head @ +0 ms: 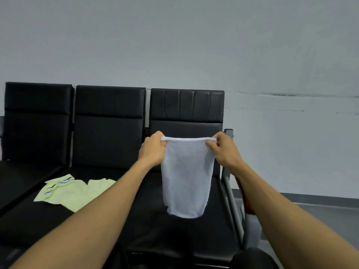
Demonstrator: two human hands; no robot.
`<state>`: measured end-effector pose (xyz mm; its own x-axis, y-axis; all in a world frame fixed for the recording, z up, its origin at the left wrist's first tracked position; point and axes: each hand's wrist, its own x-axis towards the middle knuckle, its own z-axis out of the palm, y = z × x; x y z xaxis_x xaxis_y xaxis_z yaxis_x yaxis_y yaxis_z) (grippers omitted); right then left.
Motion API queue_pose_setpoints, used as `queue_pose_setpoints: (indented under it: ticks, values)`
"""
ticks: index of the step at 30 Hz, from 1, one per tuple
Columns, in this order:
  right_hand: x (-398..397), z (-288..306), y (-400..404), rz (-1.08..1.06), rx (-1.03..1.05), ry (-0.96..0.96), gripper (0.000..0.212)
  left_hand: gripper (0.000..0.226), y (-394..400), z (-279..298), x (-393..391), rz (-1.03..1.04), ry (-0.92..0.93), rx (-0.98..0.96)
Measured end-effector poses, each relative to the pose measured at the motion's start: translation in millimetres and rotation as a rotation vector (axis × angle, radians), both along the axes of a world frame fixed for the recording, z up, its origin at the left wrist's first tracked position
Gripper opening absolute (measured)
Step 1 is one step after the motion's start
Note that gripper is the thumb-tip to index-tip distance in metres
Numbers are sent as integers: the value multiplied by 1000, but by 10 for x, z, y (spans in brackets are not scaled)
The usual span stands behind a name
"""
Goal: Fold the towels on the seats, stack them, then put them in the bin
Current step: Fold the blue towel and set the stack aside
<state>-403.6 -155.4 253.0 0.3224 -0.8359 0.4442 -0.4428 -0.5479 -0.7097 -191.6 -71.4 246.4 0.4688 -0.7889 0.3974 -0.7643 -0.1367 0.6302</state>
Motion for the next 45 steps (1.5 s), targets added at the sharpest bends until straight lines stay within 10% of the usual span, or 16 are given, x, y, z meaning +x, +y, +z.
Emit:
queue_pose_setpoints:
  ticks: [12,29,40,45]
  values:
    - [55,-340,-36,-80,89,-98,19,19,-76,-375,-133,-108,192,-42]
    - [412,-2584,-900,-118,349,17,19,18,-906,-2582,381,60,225,223]
    - [628,-2765,-1116,-97,591,-169,54,49,-1079,-2619,398,-50,915,202]
    - [580,-2887,-1184,-85,621,-131,13,22,-1092,-2728,465,3,861,195]
